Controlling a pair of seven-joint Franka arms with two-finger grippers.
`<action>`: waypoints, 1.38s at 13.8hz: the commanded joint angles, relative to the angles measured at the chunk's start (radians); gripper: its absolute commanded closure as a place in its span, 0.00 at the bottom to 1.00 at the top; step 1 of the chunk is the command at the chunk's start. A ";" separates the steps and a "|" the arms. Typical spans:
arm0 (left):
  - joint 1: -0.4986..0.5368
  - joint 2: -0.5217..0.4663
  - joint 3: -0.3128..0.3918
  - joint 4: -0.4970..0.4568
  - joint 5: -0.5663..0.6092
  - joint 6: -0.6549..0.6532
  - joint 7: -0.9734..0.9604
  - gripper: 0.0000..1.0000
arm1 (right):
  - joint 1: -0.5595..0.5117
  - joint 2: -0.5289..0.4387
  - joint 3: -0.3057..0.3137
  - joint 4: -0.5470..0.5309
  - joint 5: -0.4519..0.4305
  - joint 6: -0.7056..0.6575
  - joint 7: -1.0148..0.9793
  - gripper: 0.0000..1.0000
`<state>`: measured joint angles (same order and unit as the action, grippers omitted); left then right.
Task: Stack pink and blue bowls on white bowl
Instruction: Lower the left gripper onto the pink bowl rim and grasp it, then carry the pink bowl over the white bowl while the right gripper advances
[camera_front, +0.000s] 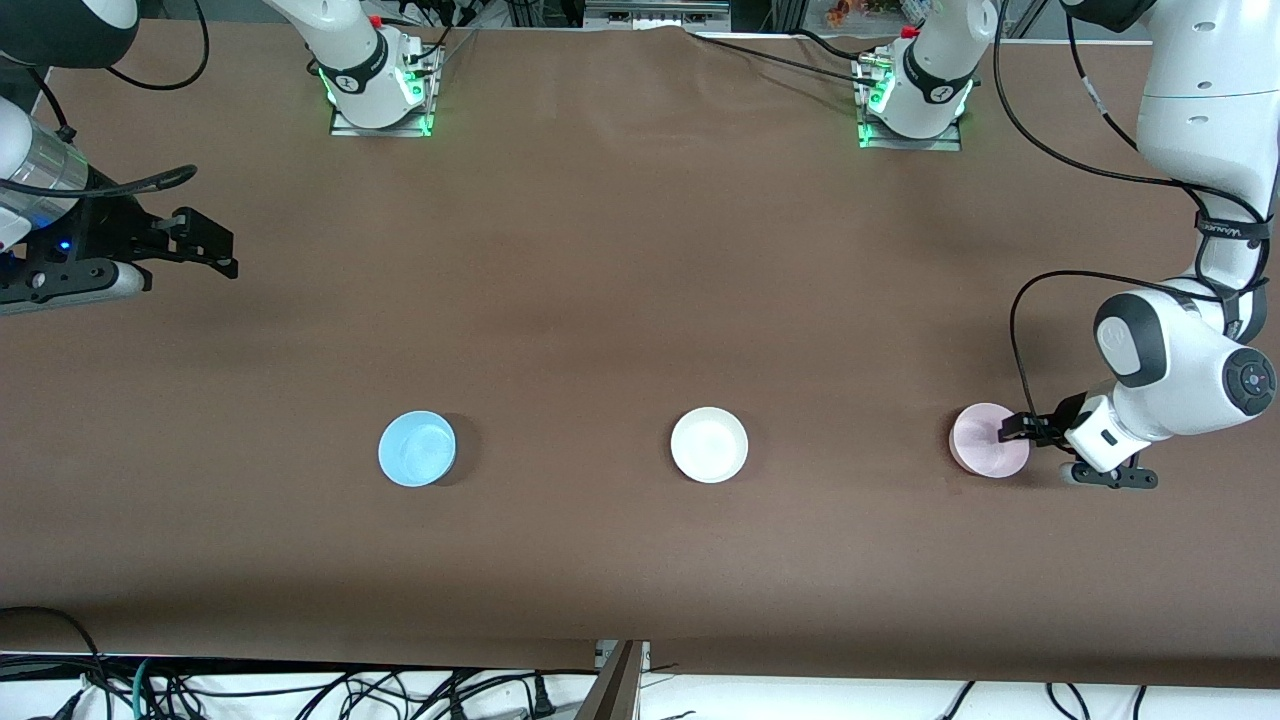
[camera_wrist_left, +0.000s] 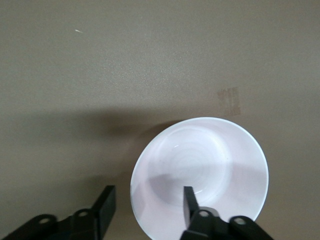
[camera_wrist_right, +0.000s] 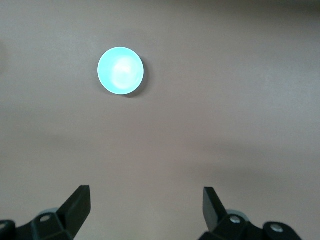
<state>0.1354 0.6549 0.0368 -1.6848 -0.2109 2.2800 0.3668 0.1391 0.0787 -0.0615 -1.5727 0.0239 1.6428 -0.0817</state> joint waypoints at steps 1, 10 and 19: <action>0.007 0.000 0.000 -0.012 -0.028 0.015 0.055 0.71 | 0.001 -0.016 0.000 -0.009 0.001 -0.003 0.013 0.01; 0.001 -0.014 0.000 0.022 -0.073 -0.071 0.050 1.00 | 0.001 -0.014 -0.001 -0.007 0.001 0.002 0.011 0.01; -0.233 -0.012 -0.109 0.169 -0.205 -0.211 -0.310 1.00 | -0.004 -0.007 0.000 -0.003 0.002 0.031 0.016 0.01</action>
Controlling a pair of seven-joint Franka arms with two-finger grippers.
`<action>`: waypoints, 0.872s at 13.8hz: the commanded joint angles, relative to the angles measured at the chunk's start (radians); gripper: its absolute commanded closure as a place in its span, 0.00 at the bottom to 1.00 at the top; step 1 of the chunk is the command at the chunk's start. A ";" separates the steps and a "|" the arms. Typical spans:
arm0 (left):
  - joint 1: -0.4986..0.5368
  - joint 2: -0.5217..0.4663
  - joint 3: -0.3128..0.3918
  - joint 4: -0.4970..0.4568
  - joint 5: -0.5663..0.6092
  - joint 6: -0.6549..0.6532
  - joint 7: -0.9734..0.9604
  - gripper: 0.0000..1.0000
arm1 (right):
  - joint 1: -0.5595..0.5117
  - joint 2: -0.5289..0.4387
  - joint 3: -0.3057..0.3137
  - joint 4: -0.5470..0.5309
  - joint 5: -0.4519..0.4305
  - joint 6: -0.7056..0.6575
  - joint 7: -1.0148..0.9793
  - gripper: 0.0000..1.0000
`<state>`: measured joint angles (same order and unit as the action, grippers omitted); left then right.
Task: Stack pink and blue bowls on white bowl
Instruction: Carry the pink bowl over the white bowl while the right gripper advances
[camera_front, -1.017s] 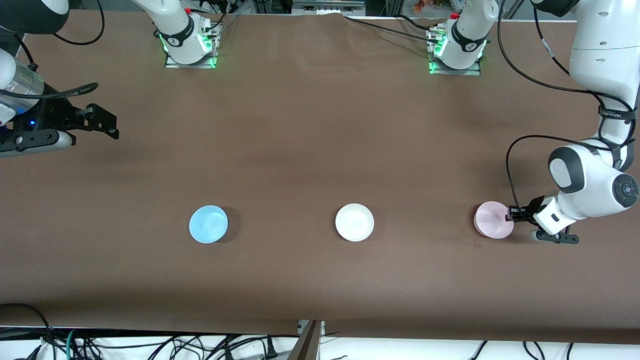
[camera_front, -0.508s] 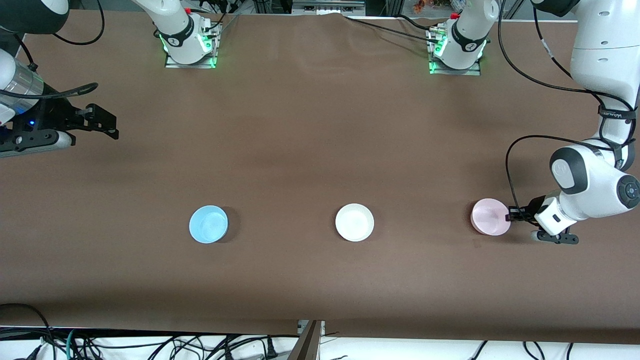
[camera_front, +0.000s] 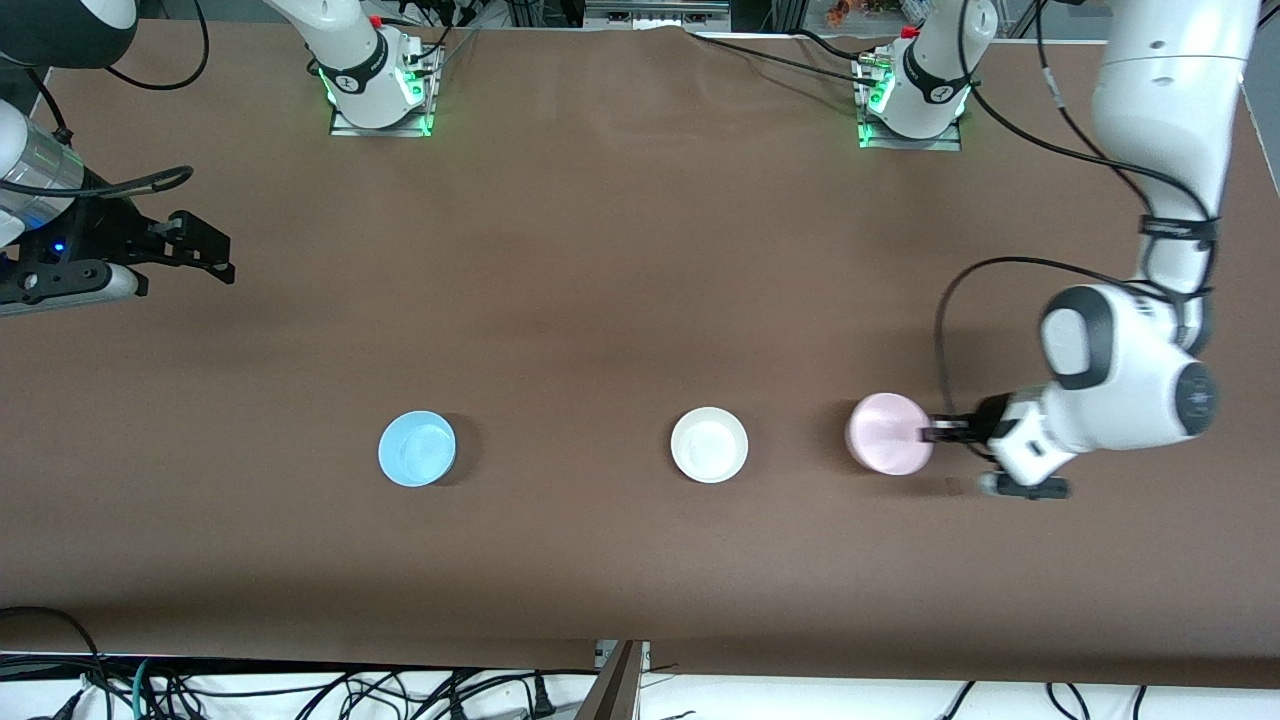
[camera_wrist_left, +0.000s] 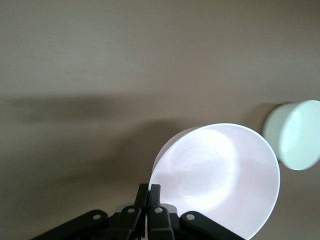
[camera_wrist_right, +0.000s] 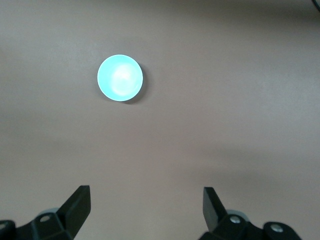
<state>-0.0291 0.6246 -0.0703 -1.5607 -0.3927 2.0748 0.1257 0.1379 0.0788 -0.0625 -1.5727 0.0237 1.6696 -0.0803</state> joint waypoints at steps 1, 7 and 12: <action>-0.116 0.026 -0.002 0.066 -0.023 0.002 -0.125 1.00 | -0.001 0.001 0.001 -0.003 0.001 0.010 0.011 0.01; -0.279 0.061 -0.014 0.076 -0.011 0.178 -0.317 1.00 | 0.000 0.187 0.001 -0.003 -0.019 0.122 -0.001 0.01; -0.308 0.106 -0.016 0.076 -0.009 0.257 -0.325 1.00 | 0.005 0.256 0.006 -0.006 0.001 0.232 -0.001 0.00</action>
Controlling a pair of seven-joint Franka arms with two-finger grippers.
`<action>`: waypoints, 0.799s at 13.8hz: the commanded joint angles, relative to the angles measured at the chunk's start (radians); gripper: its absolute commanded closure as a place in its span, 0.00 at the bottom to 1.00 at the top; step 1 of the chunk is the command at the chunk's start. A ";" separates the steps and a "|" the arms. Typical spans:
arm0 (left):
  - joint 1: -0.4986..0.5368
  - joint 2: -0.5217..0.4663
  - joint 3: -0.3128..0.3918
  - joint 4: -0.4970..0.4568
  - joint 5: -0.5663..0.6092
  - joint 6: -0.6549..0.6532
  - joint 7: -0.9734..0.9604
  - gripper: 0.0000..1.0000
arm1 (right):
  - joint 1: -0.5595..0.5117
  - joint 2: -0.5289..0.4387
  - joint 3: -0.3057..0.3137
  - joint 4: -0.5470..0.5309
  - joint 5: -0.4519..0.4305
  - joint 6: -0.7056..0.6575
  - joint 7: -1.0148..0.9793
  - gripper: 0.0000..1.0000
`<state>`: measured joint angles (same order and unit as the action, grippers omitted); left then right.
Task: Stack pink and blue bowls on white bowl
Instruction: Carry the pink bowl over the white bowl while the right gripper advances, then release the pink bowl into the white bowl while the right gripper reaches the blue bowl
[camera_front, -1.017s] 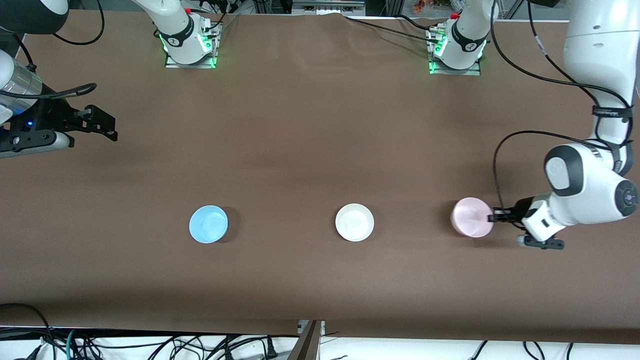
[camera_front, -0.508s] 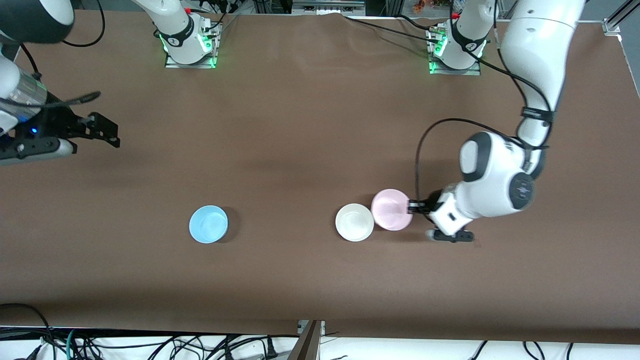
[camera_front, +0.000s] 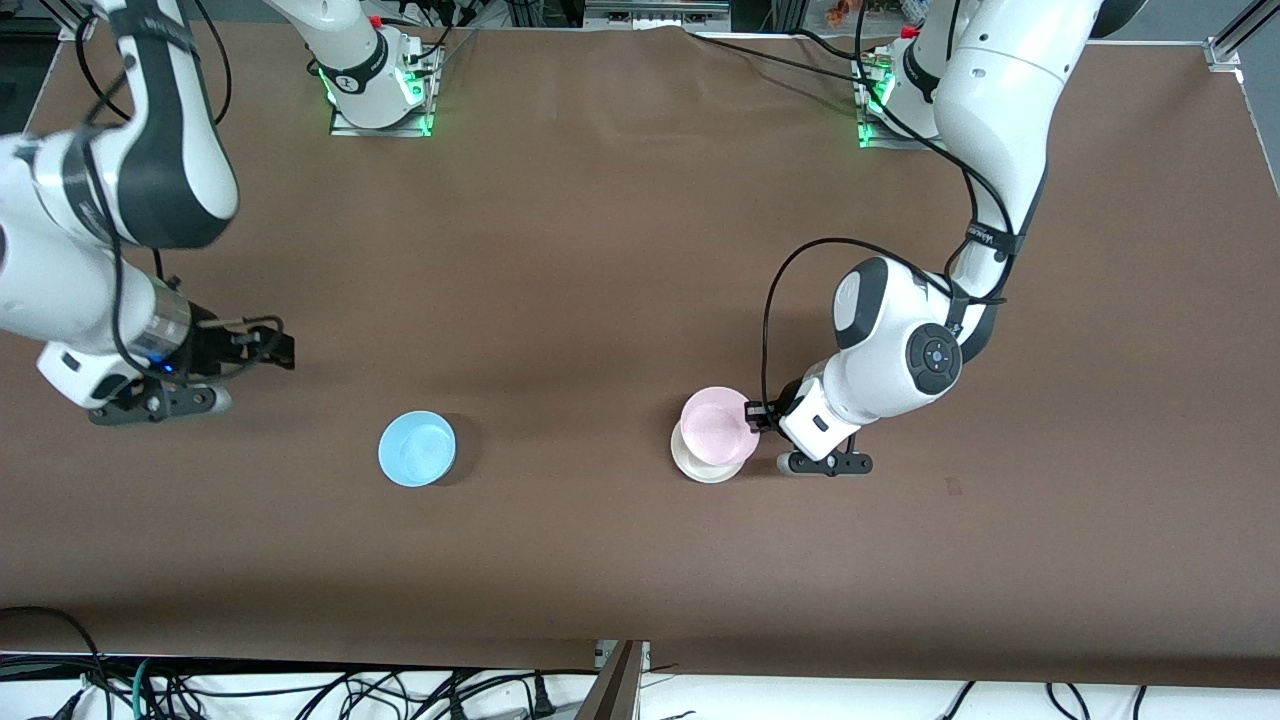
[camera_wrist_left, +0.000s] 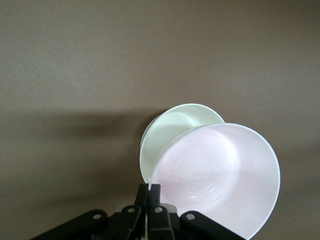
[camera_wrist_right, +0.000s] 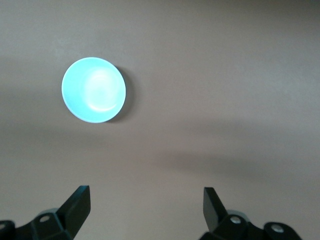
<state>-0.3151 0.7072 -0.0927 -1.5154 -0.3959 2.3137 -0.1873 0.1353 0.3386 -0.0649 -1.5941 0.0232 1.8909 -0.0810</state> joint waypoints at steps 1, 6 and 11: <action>-0.024 0.029 0.005 0.029 -0.006 0.030 -0.012 1.00 | 0.020 0.005 0.010 0.016 0.001 0.026 0.001 0.00; -0.030 0.044 0.005 0.029 -0.004 0.052 -0.011 1.00 | 0.029 0.010 0.010 0.006 0.003 0.030 0.006 0.00; -0.030 0.055 0.005 0.029 0.075 0.052 -0.066 1.00 | 0.033 0.045 0.008 0.006 0.049 0.060 0.006 0.00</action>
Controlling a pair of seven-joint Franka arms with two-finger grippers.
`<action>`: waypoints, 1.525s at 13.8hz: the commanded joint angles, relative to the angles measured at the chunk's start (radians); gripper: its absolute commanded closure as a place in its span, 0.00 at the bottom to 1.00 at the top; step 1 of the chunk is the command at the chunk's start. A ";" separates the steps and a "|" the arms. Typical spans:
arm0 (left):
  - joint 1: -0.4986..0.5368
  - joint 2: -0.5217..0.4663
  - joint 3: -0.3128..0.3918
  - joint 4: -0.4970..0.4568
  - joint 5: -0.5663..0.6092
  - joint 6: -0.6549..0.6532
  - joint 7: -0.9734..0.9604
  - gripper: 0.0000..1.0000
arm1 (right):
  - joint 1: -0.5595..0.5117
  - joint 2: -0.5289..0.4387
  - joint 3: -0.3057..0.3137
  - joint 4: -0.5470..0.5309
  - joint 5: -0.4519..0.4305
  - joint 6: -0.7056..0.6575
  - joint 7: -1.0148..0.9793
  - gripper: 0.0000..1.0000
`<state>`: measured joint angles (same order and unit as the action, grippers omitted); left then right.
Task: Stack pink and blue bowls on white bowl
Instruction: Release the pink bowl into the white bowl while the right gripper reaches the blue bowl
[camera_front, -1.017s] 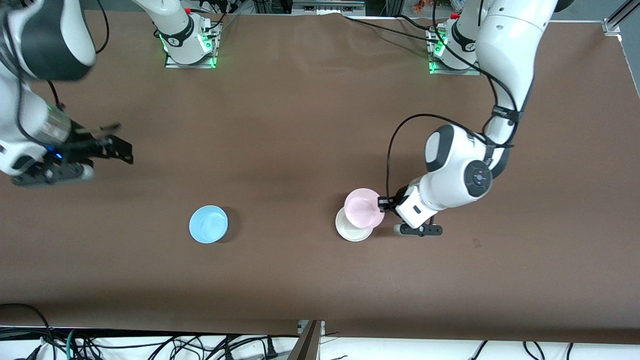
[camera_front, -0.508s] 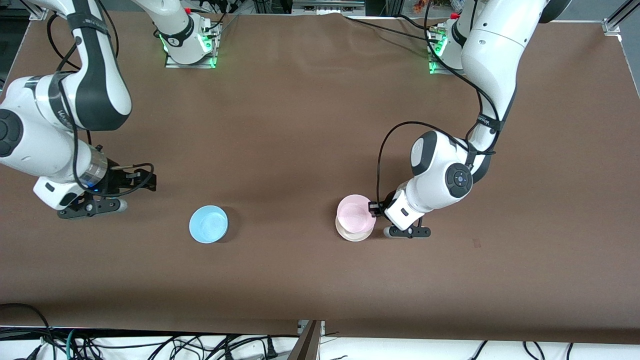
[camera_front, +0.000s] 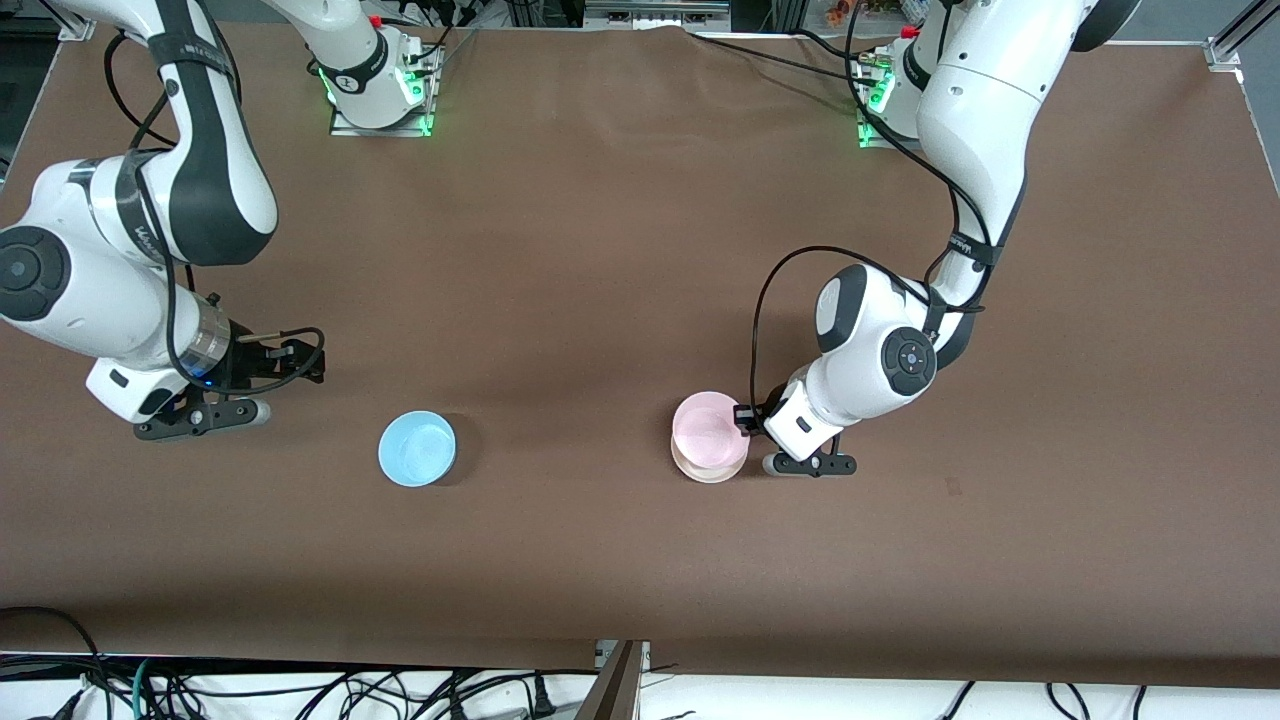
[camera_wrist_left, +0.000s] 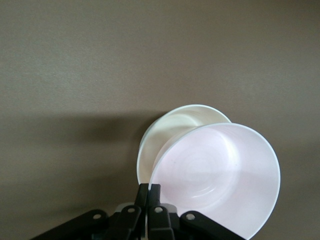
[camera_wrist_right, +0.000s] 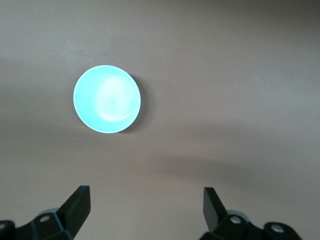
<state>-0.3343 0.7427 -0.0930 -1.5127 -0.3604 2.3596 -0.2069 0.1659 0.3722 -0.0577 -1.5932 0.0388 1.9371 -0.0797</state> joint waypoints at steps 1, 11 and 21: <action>-0.012 0.023 0.006 0.026 0.040 0.006 -0.046 1.00 | 0.004 0.013 0.002 0.006 0.036 0.016 0.005 0.00; -0.012 0.034 -0.005 0.040 0.037 0.007 -0.124 0.48 | 0.032 0.200 0.003 0.006 0.082 0.190 0.012 0.01; 0.172 -0.311 0.016 0.040 0.198 -0.514 -0.149 0.00 | 0.041 0.340 0.003 0.015 0.119 0.345 0.014 0.60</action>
<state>-0.1961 0.5333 -0.0762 -1.4388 -0.2255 1.9375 -0.3459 0.2061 0.7040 -0.0556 -1.5949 0.1437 2.2785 -0.0740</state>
